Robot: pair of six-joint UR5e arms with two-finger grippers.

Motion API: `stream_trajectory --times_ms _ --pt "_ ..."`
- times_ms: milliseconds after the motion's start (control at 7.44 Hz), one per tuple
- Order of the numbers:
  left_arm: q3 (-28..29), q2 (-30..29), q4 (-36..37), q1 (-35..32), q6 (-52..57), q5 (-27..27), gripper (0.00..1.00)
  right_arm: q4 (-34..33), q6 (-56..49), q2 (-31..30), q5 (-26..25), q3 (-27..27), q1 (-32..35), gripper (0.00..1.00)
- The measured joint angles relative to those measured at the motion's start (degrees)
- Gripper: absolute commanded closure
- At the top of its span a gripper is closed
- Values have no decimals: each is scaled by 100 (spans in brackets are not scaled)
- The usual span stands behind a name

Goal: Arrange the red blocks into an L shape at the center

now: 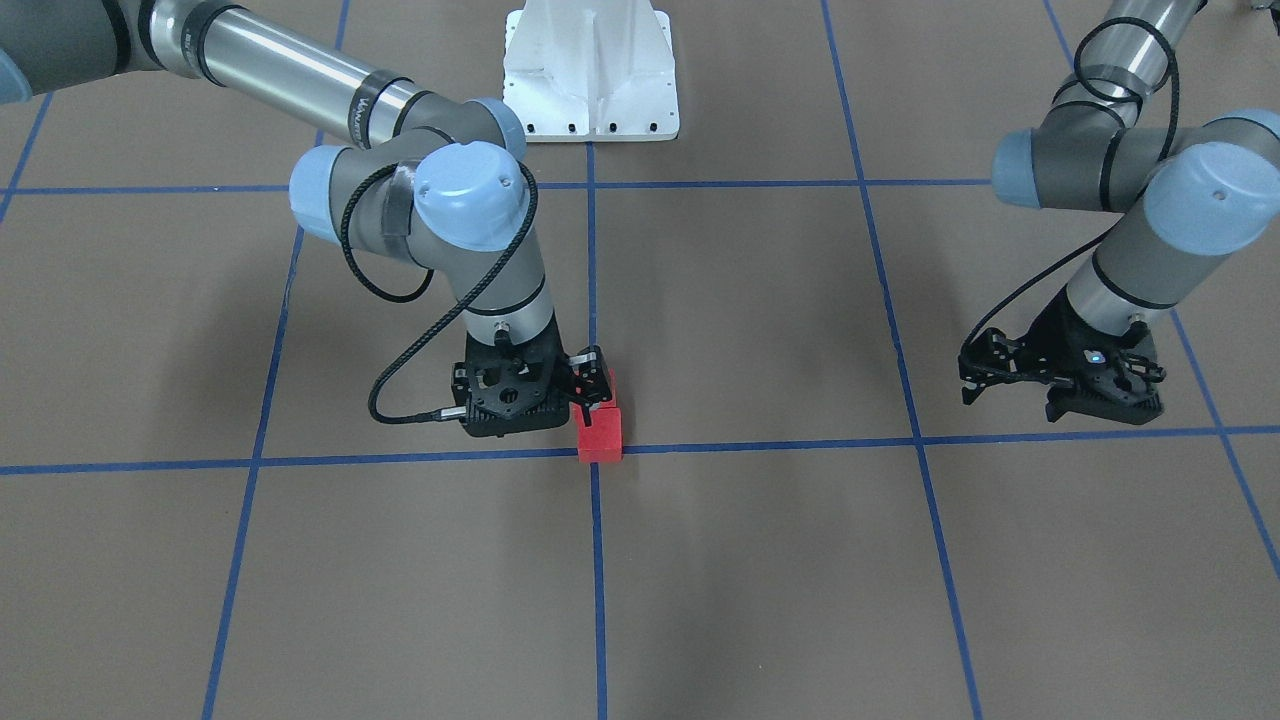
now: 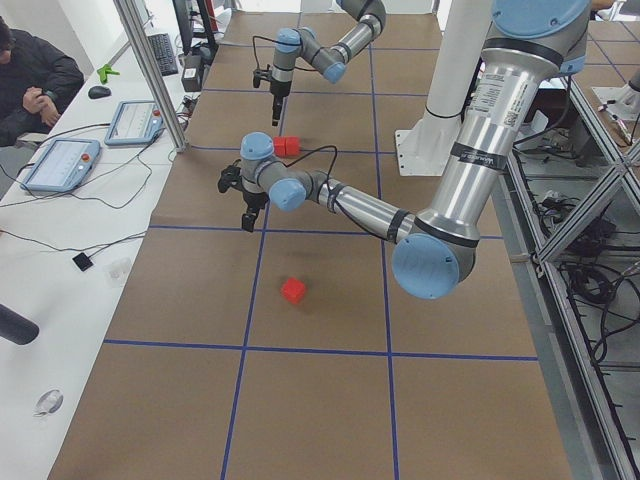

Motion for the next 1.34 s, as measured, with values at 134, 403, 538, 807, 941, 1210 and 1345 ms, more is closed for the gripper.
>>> stream_trajectory --times_ms 134,403,538,807,941,1210,1345 --pt "-35 375 -376 -120 73 -165 0 -11 -135 -209 116 150 135 1" --pt "-64 1174 -1088 -460 429 -468 0 -6 -259 -564 351 429 322 1" --pt "-64 1472 -1298 -627 606 -547 0 2 -273 -655 394 492 351 1" --pt "-10 1525 -1231 -754 602 -676 0 23 -279 -752 416 525 357 1" --pt "-10 1310 -796 -755 536 -827 0 30 -282 -776 419 528 356 1" --pt "-188 953 226 -741 788 -1156 0 35 -287 -826 408 526 345 1" --pt "-193 895 523 -700 1206 -1202 0 35 -288 -837 400 521 334 1"
